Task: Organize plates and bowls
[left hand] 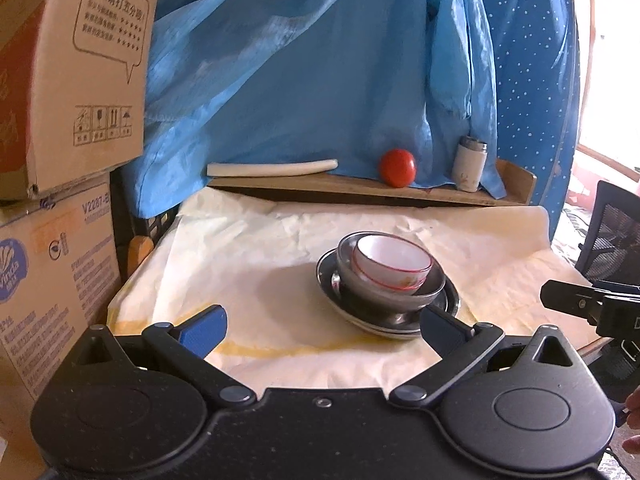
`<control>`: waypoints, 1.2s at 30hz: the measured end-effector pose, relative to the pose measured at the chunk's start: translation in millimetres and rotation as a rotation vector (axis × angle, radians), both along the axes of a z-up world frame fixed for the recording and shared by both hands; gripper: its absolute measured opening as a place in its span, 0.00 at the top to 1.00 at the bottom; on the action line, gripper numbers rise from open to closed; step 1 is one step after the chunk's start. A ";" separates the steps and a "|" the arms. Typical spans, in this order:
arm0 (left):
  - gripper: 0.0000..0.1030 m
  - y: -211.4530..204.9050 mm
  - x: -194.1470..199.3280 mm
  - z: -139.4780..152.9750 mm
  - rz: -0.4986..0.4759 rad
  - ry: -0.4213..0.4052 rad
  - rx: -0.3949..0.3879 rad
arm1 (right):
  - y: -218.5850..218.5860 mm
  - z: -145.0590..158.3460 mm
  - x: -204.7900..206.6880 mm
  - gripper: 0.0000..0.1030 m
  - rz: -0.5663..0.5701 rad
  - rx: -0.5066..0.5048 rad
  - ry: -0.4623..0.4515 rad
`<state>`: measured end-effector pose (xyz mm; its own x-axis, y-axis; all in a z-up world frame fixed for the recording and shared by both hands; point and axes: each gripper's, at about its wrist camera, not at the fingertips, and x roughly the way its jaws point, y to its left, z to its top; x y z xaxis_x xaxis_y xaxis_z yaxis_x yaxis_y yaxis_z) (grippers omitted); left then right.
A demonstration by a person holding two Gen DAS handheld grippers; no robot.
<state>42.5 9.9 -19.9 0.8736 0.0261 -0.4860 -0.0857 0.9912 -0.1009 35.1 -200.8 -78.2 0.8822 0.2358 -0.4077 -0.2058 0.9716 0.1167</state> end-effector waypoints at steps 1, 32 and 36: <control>0.01 0.1 -0.7 -1.6 -0.002 -0.001 0.000 | -0.1 -2.0 0.7 0.00 -0.001 0.001 0.005; 0.01 -1.7 4.9 -13.1 -0.019 0.055 -0.014 | 6.3 -14.2 11.4 0.00 0.013 -0.039 0.072; 0.01 -2.6 5.5 -13.4 -0.014 0.059 -0.012 | 6.1 -14.8 12.5 0.00 0.015 -0.039 0.079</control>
